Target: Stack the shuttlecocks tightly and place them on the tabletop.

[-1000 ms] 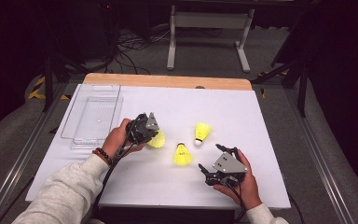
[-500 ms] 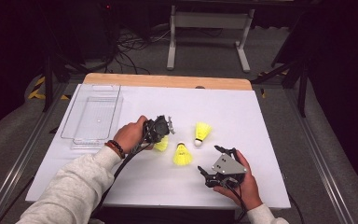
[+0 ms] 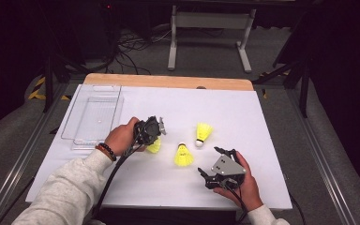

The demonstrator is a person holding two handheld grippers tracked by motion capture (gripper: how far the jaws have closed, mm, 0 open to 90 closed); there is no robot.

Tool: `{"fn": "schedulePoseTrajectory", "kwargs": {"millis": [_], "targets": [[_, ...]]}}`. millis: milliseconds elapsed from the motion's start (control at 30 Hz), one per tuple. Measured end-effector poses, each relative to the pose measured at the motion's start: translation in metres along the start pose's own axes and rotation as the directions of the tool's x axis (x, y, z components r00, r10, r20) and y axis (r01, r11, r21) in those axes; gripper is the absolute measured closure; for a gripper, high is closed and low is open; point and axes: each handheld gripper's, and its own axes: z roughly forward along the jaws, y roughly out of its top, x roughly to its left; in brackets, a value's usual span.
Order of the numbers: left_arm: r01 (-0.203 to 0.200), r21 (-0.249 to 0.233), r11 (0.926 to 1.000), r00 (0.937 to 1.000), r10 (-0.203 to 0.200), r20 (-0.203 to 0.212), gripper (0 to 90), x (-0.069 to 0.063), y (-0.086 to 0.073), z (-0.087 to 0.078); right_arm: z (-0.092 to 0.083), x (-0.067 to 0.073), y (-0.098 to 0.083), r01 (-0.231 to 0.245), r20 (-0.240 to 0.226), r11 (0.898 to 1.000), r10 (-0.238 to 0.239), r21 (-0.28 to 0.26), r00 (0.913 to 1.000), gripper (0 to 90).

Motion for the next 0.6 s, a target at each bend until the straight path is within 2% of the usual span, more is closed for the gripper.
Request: {"fn": "schedulePoseTrajectory", "kwargs": {"millis": [100,133,233,367,467,500,533,600], "targets": [[0.025,-0.046,0.9986,0.9997,-0.025,0.0,78.0,0.001,-0.001,0.001,0.0,0.0,0.0,-0.002,0.0,1.0,0.002,0.002,1.0,14.0],[0.032,-0.056,0.998,0.9993,-0.03,0.019,78.0,0.001,-0.001,0.001,0.0,0.0,0.0,-0.003,0.001,1.0,0.003,0.003,1.0,14.0],[0.021,-0.058,0.9981,0.9997,-0.021,0.01,72.8,0.002,0.0,0.0,0.0,0.0,0.0,-0.002,0.001,1.0,0.002,0.004,1.0,14.0],[0.041,-0.093,0.9948,0.9992,-0.04,0.008,66.6,0.002,-0.001,-0.004,-0.001,-0.001,-0.001,-0.004,0.0,1.0,0.004,0.002,1.0,13.9],[0.067,-0.142,0.9876,0.9977,-0.065,0.019,63.8,0.003,-0.004,-0.008,-0.001,-0.001,-0.001,-0.005,0.002,1.0,0.005,0.003,1.0,13.9],[0.08,-0.167,0.9827,0.9967,-0.077,0.025,61.1,0.004,-0.006,-0.011,-0.001,-0.001,0.0,-0.005,0.003,1.0,0.005,0.003,1.0,13.9],[0.08,-0.167,0.9827,0.9967,-0.077,0.025,59.8,0.004,-0.006,-0.011,-0.001,-0.001,0.0,-0.005,0.003,1.0,0.005,0.003,1.0,13.9],[0.091,-0.202,0.9751,0.9958,-0.087,0.028,59.0,0.005,-0.009,-0.016,-0.001,-0.001,0.0,-0.006,0.004,1.0,0.006,0.003,1.0,13.9]]}}
